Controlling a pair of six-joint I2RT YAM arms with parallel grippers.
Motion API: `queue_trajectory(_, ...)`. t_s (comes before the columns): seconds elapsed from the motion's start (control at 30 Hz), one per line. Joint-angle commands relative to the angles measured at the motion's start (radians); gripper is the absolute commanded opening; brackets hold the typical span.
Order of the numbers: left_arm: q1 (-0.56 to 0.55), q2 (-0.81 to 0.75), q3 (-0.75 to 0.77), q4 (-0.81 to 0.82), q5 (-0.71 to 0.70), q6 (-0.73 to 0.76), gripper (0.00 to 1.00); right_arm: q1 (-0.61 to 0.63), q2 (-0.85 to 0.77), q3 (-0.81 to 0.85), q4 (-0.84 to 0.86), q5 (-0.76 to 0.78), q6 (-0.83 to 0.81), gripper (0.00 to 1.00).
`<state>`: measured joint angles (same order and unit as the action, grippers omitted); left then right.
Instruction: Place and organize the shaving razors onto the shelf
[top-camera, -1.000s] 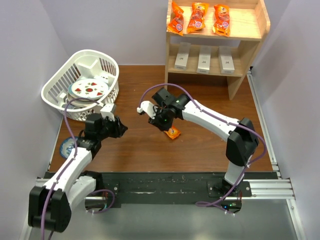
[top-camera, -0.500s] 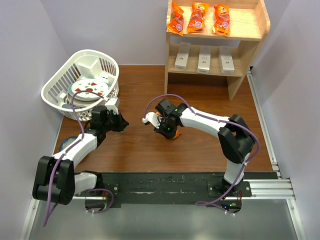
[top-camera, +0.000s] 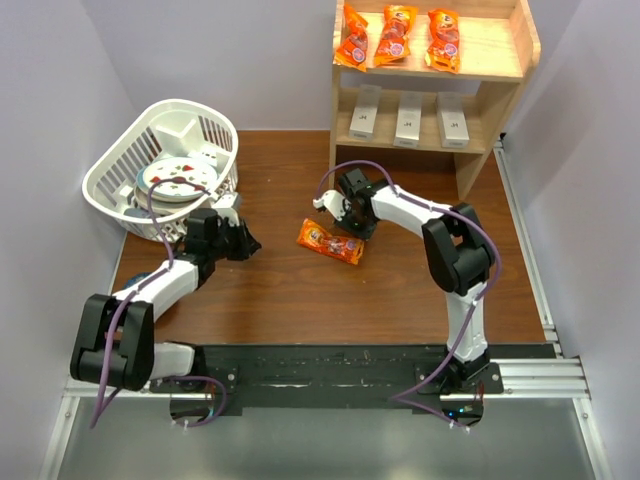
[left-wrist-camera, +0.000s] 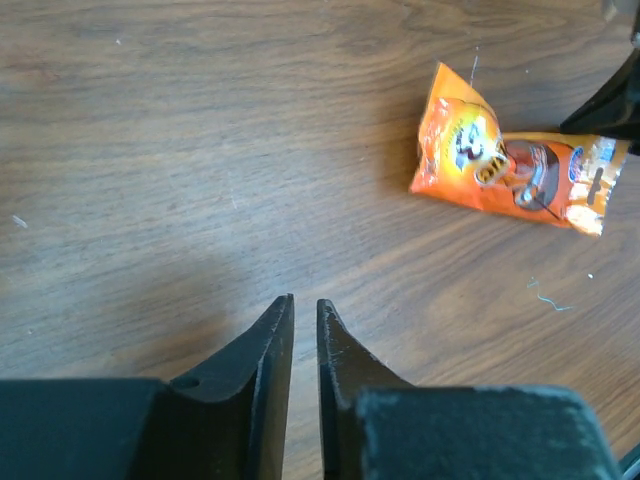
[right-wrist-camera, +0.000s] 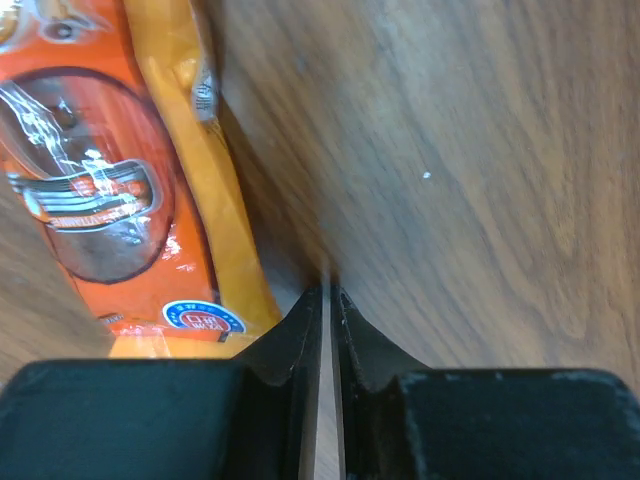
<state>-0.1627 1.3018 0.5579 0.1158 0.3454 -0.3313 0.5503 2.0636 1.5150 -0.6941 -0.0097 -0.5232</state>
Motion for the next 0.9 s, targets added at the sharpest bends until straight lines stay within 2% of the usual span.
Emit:
queue_trajectory(0.0,0.009,0.025,0.063,0.068,0.006,-0.011,0.21,0.060,-0.089,-0.044,-0.036,-0.047,-0.055,0.15)
queue_trajectory(0.13,0.009,0.037,0.079,0.071,0.001,-0.009,0.24,0.115,-0.122,-0.121,0.001,-0.053,-0.051,0.15)
queue_trajectory(0.33,0.009,0.042,0.083,0.065,0.004,-0.015,0.25,0.120,-0.082,-0.090,-0.024,0.008,0.015,0.16)
queue_trajectory(0.63,0.009,0.002,0.051,0.074,-0.014,-0.017,0.30,0.089,-0.115,-0.105,-0.056,0.045,-0.012,0.17)
queue_trajectory(0.77,0.009,-0.024,0.043,0.065,-0.022,-0.006,0.33,0.089,-0.210,-0.124,-0.032,0.031,-0.047,0.17)
queue_trajectory(0.87,0.009,-0.041,0.030,0.073,-0.029,-0.003,0.34,0.089,-0.178,-0.087,-0.045,0.051,-0.066,0.17)
